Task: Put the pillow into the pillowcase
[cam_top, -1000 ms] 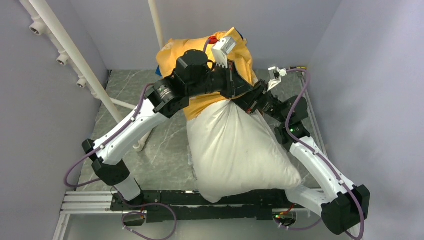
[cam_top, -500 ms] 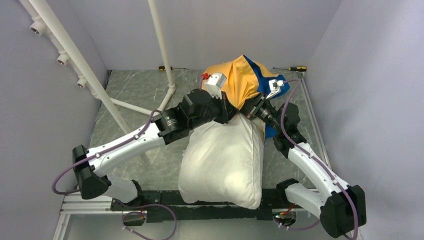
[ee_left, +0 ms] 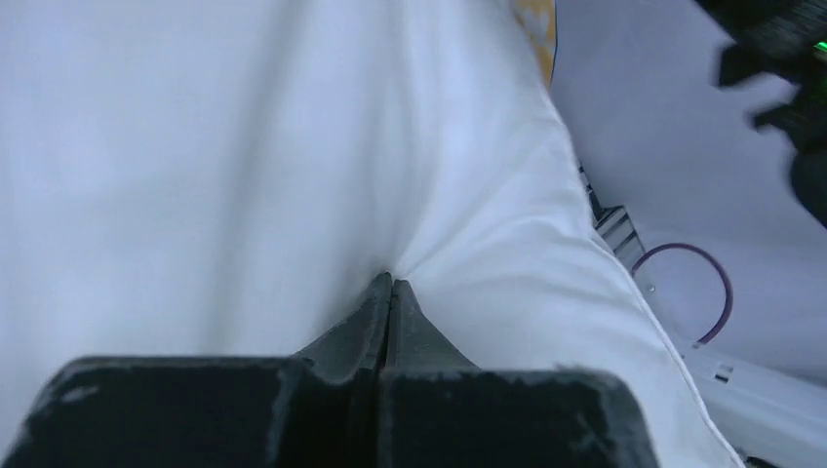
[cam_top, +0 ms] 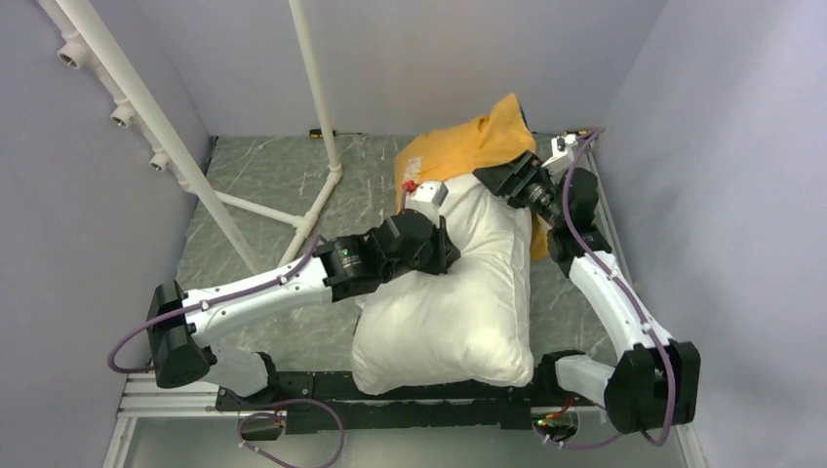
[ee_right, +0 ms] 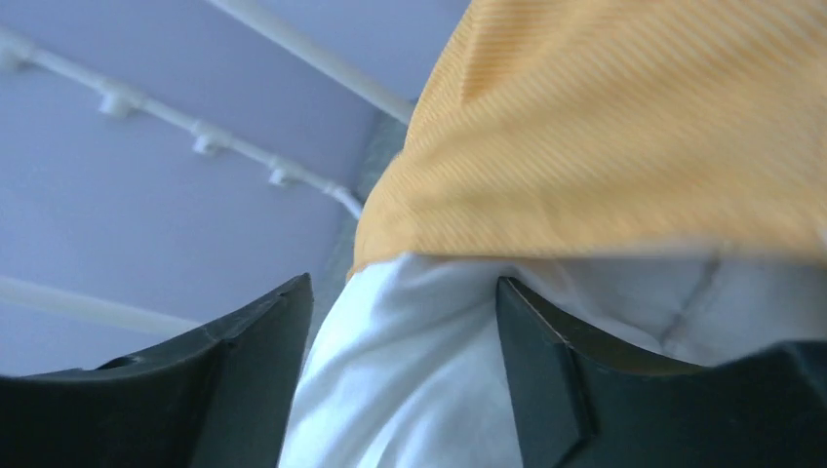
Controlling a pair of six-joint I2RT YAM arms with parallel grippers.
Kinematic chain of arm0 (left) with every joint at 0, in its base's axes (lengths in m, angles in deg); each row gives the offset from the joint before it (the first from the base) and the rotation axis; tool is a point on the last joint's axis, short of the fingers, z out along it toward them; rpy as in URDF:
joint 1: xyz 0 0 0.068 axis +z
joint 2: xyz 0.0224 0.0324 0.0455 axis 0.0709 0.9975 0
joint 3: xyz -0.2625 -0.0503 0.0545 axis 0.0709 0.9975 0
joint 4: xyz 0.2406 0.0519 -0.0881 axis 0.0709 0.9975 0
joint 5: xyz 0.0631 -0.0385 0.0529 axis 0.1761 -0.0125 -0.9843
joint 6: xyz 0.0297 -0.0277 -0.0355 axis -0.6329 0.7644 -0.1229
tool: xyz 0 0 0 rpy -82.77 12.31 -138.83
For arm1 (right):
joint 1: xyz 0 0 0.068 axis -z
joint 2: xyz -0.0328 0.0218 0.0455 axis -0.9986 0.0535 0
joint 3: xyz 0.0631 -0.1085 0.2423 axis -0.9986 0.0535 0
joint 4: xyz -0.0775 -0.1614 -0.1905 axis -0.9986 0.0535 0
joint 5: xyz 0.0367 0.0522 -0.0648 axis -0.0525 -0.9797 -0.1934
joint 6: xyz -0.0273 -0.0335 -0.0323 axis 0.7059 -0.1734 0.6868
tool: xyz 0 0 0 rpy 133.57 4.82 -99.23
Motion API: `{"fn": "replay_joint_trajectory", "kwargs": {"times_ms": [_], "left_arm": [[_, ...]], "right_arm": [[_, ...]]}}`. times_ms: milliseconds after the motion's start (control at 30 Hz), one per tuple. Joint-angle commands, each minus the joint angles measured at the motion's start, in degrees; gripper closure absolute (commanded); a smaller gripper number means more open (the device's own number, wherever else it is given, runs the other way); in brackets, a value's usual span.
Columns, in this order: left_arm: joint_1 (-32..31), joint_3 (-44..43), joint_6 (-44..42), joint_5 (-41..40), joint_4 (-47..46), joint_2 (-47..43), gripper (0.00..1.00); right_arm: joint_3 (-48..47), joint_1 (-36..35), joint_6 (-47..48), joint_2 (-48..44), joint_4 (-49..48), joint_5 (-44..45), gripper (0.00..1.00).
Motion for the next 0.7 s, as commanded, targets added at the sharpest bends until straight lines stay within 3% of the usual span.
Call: {"fn": "replay_joint_trajectory", "kwargs": {"times_ms": [0, 100, 267, 467, 567, 667], "left_arm": [[8.27, 2.54, 5.24, 6.82, 3.98, 2.14, 1.0], [11.82, 3.15, 5.04, 10.88, 0.64, 6.16, 1.0], [15.77, 1.08, 4.19, 16.14, -1.6, 13.06, 1.0], [17.12, -1.03, 1.88, 18.81, -1.07, 15.37, 1.0], [17.6, -0.62, 1.47, 18.84, -0.2, 14.94, 1.0], [18.32, 0.74, 1.69, 18.94, 0.25, 14.32, 1.0]], "right_arm": [[-6.82, 1.0, 10.19, -6.91, 27.55, 4.87, 0.2], [-10.32, 0.98, 15.0, -11.73, 42.11, 5.29, 0.05], [-14.85, 1.36, 20.25, -16.07, 54.3, 14.49, 0.01], [-14.71, 2.52, 20.43, -13.9, 52.22, 32.95, 0.0], [-12.58, 6.35, 19.07, -8.73, 46.68, 33.97, 0.0], [-11.88, 13.33, 17.03, -1.92, 43.31, 29.23, 0.01]]}}
